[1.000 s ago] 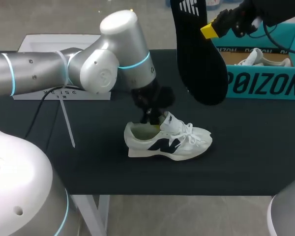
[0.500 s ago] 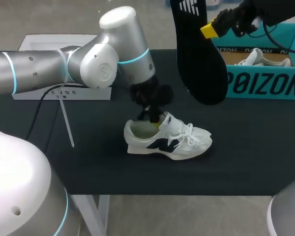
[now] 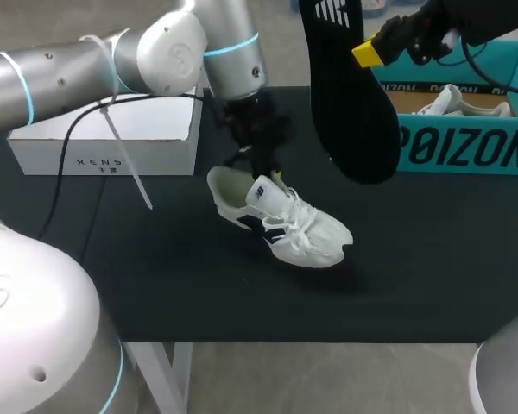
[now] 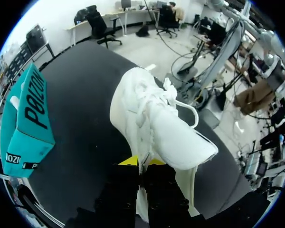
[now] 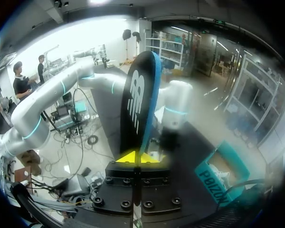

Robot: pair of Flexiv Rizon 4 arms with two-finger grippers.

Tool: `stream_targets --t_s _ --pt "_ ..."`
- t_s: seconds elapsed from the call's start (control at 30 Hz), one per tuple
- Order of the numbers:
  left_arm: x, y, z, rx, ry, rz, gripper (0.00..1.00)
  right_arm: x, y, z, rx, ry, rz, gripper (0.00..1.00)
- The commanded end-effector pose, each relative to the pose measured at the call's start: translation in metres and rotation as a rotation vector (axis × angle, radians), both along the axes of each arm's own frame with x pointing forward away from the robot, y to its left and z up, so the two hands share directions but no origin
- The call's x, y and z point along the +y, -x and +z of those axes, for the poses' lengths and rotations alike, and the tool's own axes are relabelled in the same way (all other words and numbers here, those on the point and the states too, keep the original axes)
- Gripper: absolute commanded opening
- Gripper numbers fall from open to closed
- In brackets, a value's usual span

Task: Take the shoe out of the shoebox, open the shoe tongue, remove and reinsert the insole, then place the shoe into the shoebox

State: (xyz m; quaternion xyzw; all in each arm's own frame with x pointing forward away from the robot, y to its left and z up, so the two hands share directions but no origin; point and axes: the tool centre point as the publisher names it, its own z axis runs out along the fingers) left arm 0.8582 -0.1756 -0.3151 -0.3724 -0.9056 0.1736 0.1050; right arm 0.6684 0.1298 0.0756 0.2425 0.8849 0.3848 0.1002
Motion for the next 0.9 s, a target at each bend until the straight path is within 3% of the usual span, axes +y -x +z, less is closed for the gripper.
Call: stream_targets --t_s 0.03,0.37,0.9 --pt "-0.01 -0.009 0.019 0.03 -0.156 -0.211 0.0 0.002 -0.002 0.001 0.004 0.002 0.0 0.0" --pt "-0.037 0.012 0.017 0.004 -0.244 -0.702 0.0 0.002 -0.002 0.001 0.004 0.002 0.0 0.0" --pt "-0.062 0.033 -0.01 -0.019 -0.227 -0.946 0.0 0.002 -0.002 0.001 0.004 0.002 0.0 0.0"
